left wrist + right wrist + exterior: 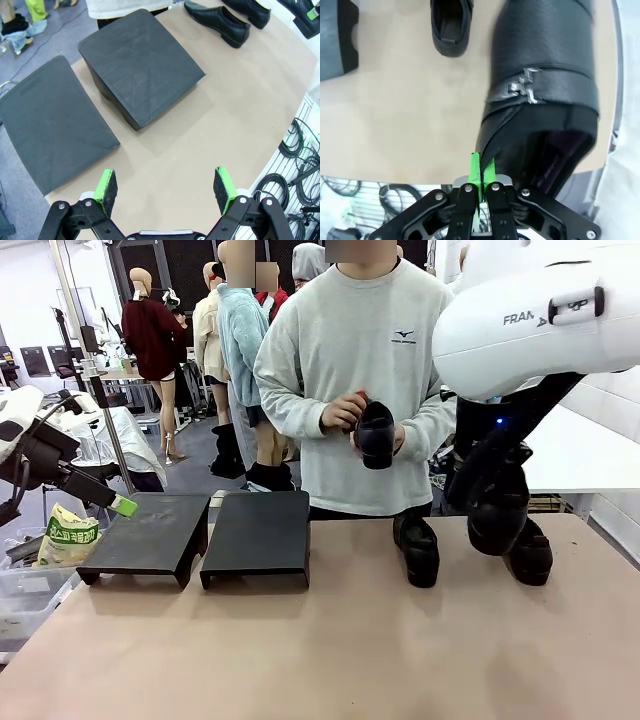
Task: Organize the shoes by placing them on the stand.
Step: Pick up one Shoe and place it in the middle of the table.
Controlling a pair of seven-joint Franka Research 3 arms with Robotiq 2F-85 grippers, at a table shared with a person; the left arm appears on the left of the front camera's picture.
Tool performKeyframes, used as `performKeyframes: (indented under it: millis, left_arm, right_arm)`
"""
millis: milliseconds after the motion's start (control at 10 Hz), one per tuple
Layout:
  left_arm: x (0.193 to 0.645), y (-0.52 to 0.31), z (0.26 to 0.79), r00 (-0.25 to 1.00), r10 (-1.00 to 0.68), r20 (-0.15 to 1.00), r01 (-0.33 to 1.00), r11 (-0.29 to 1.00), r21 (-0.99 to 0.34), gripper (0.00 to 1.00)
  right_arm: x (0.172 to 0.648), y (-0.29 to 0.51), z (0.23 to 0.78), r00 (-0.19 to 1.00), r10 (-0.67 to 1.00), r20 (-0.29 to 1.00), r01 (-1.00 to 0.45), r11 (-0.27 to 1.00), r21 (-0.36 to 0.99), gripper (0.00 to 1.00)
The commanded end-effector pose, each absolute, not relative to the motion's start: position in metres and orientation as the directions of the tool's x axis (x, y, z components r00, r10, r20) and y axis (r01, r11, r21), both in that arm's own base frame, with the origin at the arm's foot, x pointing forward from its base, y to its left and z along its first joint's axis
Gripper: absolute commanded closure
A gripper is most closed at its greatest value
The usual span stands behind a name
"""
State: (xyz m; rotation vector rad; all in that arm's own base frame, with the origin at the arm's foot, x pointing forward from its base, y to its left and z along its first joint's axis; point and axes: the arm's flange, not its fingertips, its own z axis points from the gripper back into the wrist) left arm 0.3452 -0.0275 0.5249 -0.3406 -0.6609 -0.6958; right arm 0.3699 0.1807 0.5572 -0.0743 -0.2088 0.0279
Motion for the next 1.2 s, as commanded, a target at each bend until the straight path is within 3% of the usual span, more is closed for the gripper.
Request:
performKeyframes:
  millis: [0,200,500,1100]
  left_arm:
    - [0.345,-0.026,0.524,0.575,-0.477,0.665,0.69,0.72,-0.08,0.0]
    - [0.345,-0.026,0.524,0.575,-0.477,0.665,0.69,0.72,-0.08,0.0]
    - [0.345,-0.026,0.524,0.575,-0.477,0.665,0.69,0.72,-0.08,0.0]
    - [0.345,-0.026,0.524,0.575,-0.477,0.665,0.69,0.72,-0.08,0.0]
  right_arm:
    - [0.365,0.228,0.564,0.971,0.097,0.22,-0.074,0.991,-0.114,1.0]
    - [0.349,0.276,0.57,0.964,0.131,0.231,-0.095,0.982,-0.161,1.0]
    - [0.341,0.317,0.559,0.957,0.211,0.199,-0.189,0.974,-0.127,1.0]
    - [0.365,0.382,0.462,0.921,0.37,-0.125,-0.375,0.927,-0.02,1.0]
